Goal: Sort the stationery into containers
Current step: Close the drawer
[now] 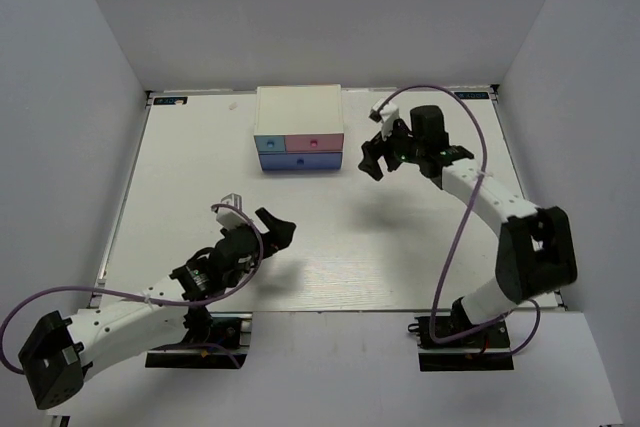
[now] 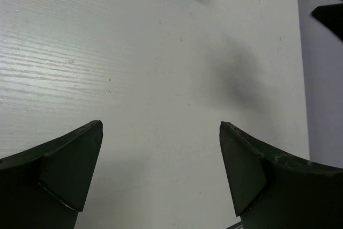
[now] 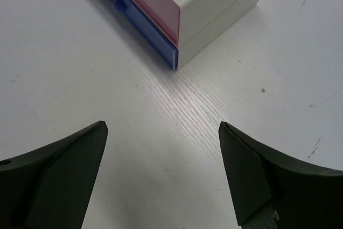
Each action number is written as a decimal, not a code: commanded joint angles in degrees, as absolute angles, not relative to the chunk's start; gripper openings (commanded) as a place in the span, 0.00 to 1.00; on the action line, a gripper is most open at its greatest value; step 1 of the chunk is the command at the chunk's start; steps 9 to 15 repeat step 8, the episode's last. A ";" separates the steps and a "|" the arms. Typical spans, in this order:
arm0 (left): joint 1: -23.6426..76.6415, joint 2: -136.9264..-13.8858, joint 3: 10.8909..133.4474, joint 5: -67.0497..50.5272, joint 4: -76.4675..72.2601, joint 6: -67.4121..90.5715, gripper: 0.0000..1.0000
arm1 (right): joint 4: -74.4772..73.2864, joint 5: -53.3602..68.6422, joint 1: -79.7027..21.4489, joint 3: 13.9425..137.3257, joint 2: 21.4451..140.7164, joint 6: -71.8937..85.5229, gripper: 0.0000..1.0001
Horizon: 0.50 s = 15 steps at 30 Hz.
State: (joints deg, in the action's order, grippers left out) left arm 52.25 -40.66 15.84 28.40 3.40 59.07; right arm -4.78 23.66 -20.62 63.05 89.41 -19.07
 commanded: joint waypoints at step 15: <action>52.03 -47.19 22.85 21.63 -4.55 42.74 1.00 | -2.03 15.38 -20.57 55.21 73.23 -7.21 0.90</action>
